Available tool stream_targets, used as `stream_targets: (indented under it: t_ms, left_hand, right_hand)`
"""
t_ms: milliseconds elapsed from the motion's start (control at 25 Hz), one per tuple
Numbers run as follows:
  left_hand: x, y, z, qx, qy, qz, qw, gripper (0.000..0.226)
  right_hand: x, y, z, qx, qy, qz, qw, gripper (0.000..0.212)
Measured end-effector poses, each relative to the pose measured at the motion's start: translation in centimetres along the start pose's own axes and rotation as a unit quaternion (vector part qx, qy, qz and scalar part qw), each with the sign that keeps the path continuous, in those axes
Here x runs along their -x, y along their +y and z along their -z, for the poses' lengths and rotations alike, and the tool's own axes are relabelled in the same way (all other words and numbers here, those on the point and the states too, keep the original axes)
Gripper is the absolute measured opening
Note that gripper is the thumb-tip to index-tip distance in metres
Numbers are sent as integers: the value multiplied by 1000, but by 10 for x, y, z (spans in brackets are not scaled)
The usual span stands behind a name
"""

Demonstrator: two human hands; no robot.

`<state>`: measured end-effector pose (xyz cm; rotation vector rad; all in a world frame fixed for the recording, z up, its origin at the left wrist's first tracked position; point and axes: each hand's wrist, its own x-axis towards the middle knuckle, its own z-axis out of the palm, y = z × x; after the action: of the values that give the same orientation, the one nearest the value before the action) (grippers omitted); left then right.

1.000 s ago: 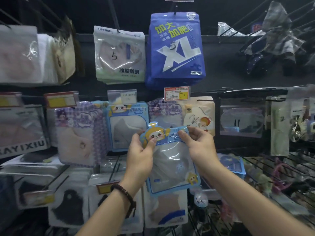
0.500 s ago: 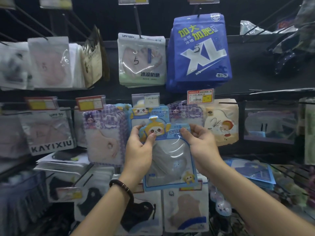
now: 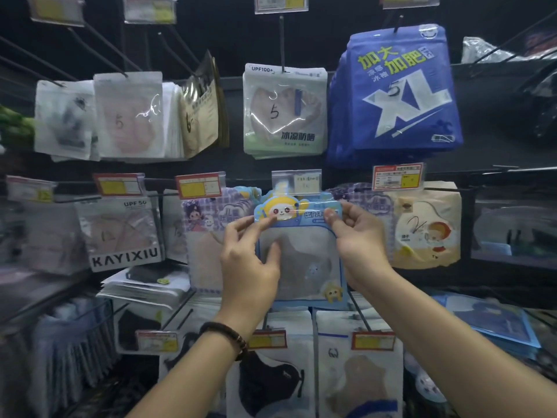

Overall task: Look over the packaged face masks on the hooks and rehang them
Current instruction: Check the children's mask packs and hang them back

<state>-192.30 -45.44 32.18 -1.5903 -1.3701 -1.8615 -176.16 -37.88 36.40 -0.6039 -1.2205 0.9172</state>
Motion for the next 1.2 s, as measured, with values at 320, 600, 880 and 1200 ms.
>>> stream_targets:
  t_ms: [320, 600, 880, 1200]
  left_hand:
    - [-10, -8, 2, -22, 14, -78, 997, 49]
    - [-18, -14, -6, -49, -11, -61, 997, 50]
    - [-16, -17, -18, -63, -50, -8, 997, 60]
    - [6, -14, -24, -101, -28, 13, 994, 58]
  right_hand:
    - [-10, -4, -7, 15, 23, 33, 999, 8]
    - [-21, -4, -13, 10, 43, 19, 999, 33]
    - [-24, 5, -12, 160, 45, 83, 983, 13]
    - [-14, 10, 30, 273, 43, 157, 948, 16]
